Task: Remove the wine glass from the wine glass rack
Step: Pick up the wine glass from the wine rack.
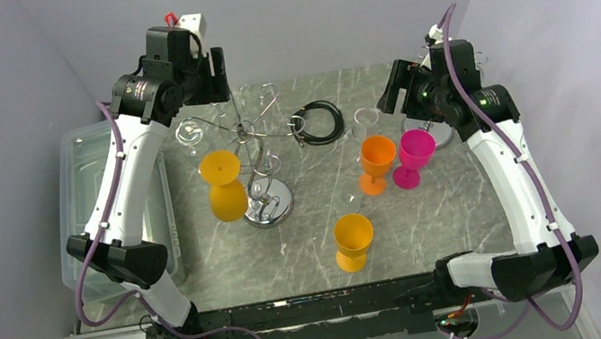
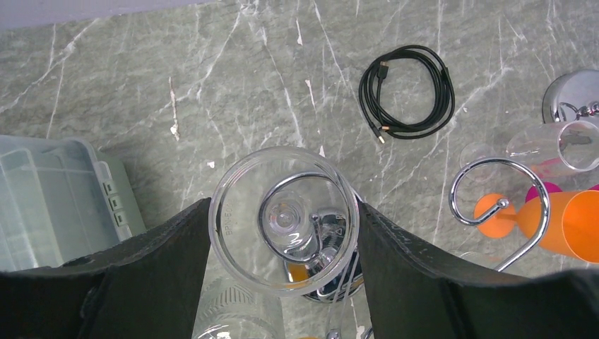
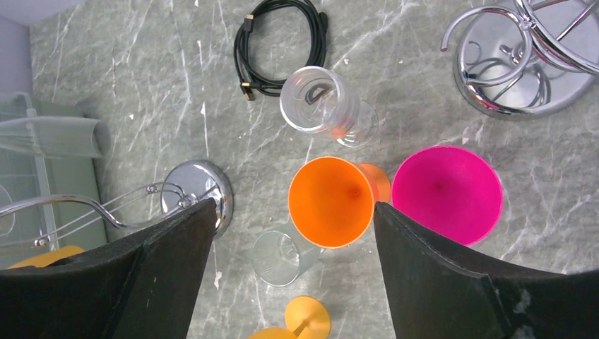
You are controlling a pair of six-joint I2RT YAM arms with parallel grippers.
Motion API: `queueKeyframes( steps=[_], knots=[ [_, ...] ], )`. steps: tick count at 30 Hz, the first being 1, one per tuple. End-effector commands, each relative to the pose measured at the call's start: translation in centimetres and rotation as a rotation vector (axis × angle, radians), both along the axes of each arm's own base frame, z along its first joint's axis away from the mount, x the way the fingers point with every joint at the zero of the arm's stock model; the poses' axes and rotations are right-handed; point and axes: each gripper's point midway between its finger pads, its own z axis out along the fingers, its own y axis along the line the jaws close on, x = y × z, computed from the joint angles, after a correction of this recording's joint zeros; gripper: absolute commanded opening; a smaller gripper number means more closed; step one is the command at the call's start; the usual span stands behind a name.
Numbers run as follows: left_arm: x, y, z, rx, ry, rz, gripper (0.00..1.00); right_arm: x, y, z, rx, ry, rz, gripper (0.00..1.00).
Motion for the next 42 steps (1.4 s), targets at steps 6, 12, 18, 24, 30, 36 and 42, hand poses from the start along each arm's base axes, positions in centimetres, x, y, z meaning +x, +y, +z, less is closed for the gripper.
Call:
queueKeyframes(
  steps=[6, 12, 18, 24, 30, 36, 42],
  knots=[
    [1.2, -0.2, 3.5, -0.051, -0.123, 0.01, 0.52, 0.5, 0.3, 1.1, 0.011, -0.051, 0.002, 0.84],
    [1.6, -0.7, 3.9, -0.069, -0.139, -0.005, 0.5, 0.5, 0.3, 1.1, 0.008, -0.051, 0.002, 0.84],
    [1.4, -1.5, 4.4, -0.093, -0.145, -0.048, 0.48, 0.5, 0.3, 1.1, 0.008, -0.052, 0.002, 0.84],
    [0.8, -2.2, 4.9, -0.117, -0.148, -0.092, 0.44, 0.5, 0.4, 0.9, 0.01, -0.049, 0.0, 0.84],
    [0.0, -2.2, 5.3, -0.121, -0.145, -0.106, 0.42, 0.4, 0.4, 1.0, 0.011, -0.05, 0.003, 0.84],
    [-1.2, -1.9, 5.6, -0.122, -0.143, -0.11, 0.41, 0.5, 0.7, 0.9, 0.016, -0.047, 0.007, 0.84],
    [-2.3, -1.8, 5.3, -0.122, -0.13, -0.116, 0.41, 0.5, 1.0, 1.0, 0.02, -0.049, 0.012, 0.84]
  ],
)
